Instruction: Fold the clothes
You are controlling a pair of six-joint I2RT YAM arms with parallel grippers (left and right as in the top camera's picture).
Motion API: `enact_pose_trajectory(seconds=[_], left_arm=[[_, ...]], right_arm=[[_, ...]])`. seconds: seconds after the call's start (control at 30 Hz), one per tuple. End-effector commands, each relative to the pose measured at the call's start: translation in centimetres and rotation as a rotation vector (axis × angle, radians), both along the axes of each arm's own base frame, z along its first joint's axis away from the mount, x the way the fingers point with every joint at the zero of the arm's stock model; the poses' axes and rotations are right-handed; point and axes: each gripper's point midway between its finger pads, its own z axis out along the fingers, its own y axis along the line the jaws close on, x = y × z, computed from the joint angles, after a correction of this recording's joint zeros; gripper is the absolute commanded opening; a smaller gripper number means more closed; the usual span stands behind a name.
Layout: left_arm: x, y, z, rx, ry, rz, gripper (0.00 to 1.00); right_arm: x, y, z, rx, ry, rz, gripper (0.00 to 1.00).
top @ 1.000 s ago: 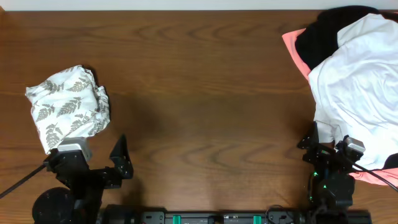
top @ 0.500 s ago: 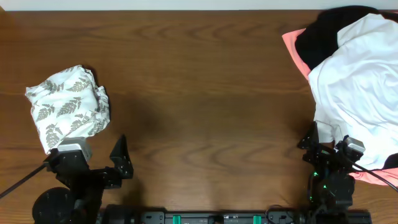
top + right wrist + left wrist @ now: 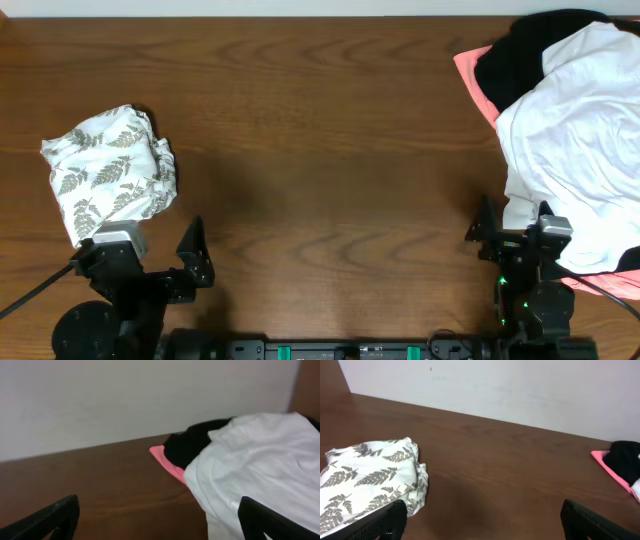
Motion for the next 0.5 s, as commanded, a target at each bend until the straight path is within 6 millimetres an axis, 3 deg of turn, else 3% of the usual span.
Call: enact_pose_trajectory(seconds=[0.0, 0.2, 0.47], left_arm=[[0.0, 0.3, 0.1, 0.009, -0.005, 0.013, 0.98], [0.0, 0.3, 0.1, 0.009, -0.005, 0.013, 0.98], [0.0, 0.3, 0.1, 0.009, -0.005, 0.013, 0.98]], right_arm=[[0.0, 0.7, 0.0, -0.099, 0.002, 0.044, 0.99], [-0.2, 0.6, -2.7, -0.101, 0.107, 0.05, 0.99], [0.1, 1.2, -4.4, -0.119, 0.187, 0.087, 0.99]])
